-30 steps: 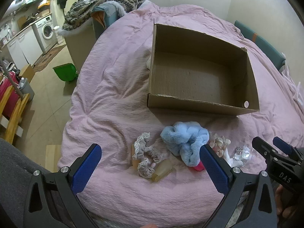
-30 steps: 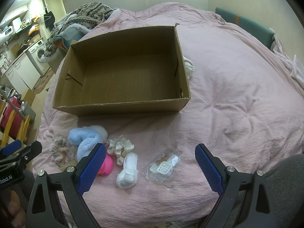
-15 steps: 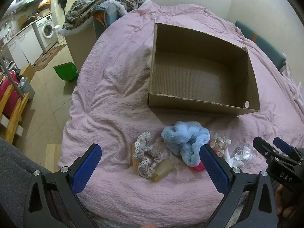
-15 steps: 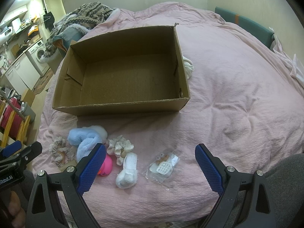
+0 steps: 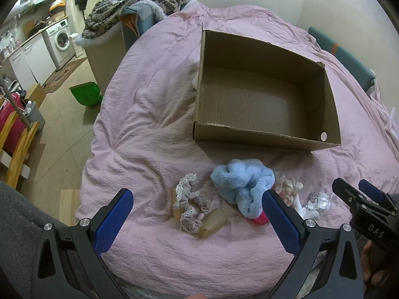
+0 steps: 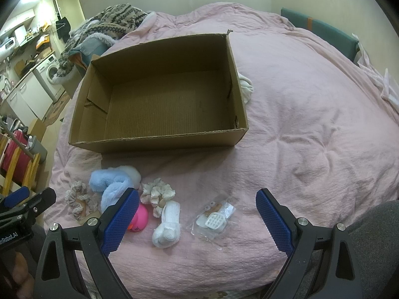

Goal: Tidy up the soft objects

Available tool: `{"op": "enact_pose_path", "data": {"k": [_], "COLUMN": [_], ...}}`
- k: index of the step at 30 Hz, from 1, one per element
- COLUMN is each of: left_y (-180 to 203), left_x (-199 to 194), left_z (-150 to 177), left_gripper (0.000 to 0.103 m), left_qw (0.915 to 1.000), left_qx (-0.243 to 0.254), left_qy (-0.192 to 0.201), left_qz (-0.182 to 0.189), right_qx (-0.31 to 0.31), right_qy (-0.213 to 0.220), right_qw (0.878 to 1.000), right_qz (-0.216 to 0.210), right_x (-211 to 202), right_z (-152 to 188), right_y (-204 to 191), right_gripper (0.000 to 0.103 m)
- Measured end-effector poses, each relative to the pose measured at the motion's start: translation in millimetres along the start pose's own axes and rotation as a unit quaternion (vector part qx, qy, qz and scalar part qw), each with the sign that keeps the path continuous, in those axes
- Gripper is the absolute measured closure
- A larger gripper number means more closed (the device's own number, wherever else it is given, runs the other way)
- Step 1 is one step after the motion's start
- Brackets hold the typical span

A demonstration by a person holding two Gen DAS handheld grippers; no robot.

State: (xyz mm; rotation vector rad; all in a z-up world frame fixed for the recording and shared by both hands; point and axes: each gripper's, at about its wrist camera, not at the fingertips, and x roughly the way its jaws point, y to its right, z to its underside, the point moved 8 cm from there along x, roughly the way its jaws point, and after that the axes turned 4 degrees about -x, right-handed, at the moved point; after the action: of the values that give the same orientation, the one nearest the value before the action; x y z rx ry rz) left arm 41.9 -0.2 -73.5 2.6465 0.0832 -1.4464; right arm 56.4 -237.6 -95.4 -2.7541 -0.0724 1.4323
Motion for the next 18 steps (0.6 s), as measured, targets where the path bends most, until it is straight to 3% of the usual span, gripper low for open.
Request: {"op": "enact_pose_path", "data": {"k": [18], "left_y": [-0.9], "left_x": [2.0], "left_z": [-0.4], "left_gripper": [0.000], "left_qw": [1.0000], "left_qx": [-0.001], "left_qy": [-0.003], "left_qz": [-0.002], "right_qx": [0.002], "right_qy": [-0.001], "right_qw": [1.000], "right_qz": [-0.002], "right_x": [0.3], "right_z": [-0.2], "right_y": [1.0], "right_gripper": [0.002]}}
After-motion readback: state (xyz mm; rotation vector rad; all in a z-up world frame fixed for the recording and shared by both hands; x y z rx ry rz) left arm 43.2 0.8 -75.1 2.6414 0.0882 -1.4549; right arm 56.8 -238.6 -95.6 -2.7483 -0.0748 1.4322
